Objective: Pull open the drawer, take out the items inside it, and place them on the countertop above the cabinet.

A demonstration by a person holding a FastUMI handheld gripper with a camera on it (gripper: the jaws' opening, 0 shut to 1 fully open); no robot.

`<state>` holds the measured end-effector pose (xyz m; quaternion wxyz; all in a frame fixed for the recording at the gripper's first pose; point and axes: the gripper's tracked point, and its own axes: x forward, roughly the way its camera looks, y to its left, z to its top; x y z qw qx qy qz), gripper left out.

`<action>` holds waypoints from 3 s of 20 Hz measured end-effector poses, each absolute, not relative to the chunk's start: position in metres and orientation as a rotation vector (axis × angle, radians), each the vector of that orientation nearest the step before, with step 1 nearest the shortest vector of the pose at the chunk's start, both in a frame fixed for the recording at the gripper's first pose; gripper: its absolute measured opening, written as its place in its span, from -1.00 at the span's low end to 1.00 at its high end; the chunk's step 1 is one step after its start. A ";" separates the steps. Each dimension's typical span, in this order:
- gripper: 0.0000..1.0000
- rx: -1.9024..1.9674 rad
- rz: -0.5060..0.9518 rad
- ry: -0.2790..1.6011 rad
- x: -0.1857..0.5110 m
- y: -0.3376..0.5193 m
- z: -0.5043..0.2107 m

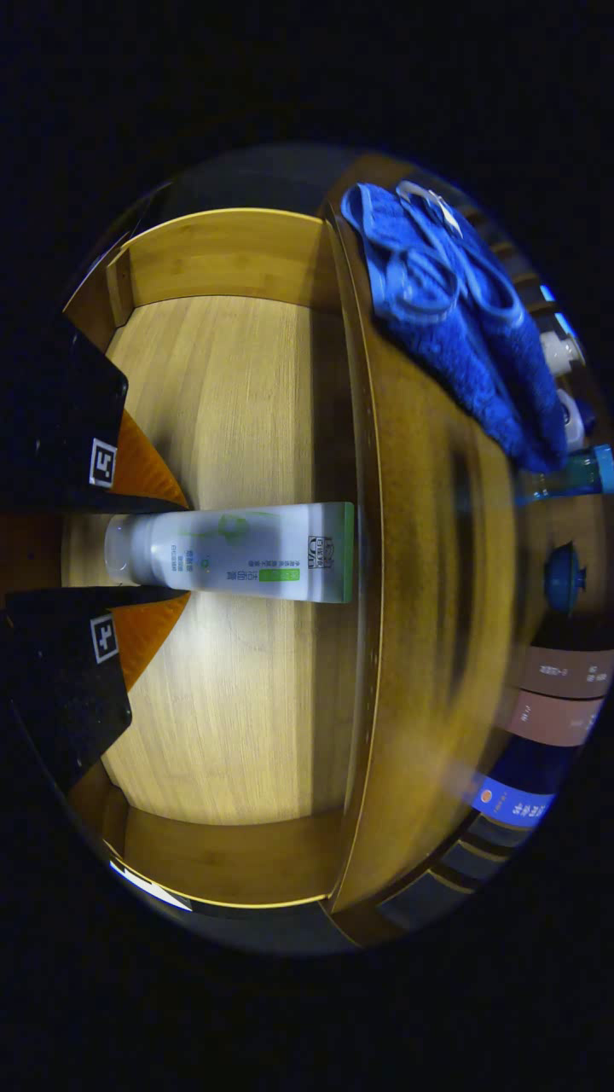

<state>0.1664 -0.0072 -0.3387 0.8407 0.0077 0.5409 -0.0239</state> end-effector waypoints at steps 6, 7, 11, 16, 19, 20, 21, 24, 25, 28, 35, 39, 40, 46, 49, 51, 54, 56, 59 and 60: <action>-0.23 0.118 -0.005 0.998 0.132 -0.005 -0.296; -0.23 0.118 -0.004 0.978 0.125 -0.008 -0.285; -0.23 0.140 0.015 0.877 0.136 -0.008 -0.237; -0.23 0.122 0.036 0.825 0.217 -0.001 -0.193; -0.23 0.114 0.004 0.843 0.268 -0.007 -0.189; -0.23 0.119 -0.001 0.863 0.282 -0.007 -0.192; -0.23 0.129 -0.006 0.887 0.296 -0.008 -0.199; -0.23 0.124 -0.038 0.940 0.325 -0.013 -0.218; -0.23 0.127 -0.038 0.948 0.331 -0.012 -0.223; -0.23 0.115 -0.038 0.973 0.337 -0.010 -0.231; 0.00 0.078 -0.062 0.970 0.343 -0.019 -0.234; 0.73 0.072 -0.079 0.923 0.334 -0.022 -0.216; 0.82 0.071 -0.078 0.910 0.329 -0.022 -0.210; 0.98 0.118 -0.062 0.800 0.264 -0.016 -0.180; 0.99 0.150 -0.021 0.692 0.218 -0.003 -0.159; 0.98 0.149 0.003 0.595 0.185 0.001 -0.142; 0.99 0.178 0.026 0.462 0.135 0.005 -0.121; 0.98 0.190 0.020 0.377 0.099 0.002 -0.121; 0.98 0.165 0.024 0.292 0.055 0.005 -0.142; 0.98 0.156 0.024 0.284 0.040 0.007 -0.156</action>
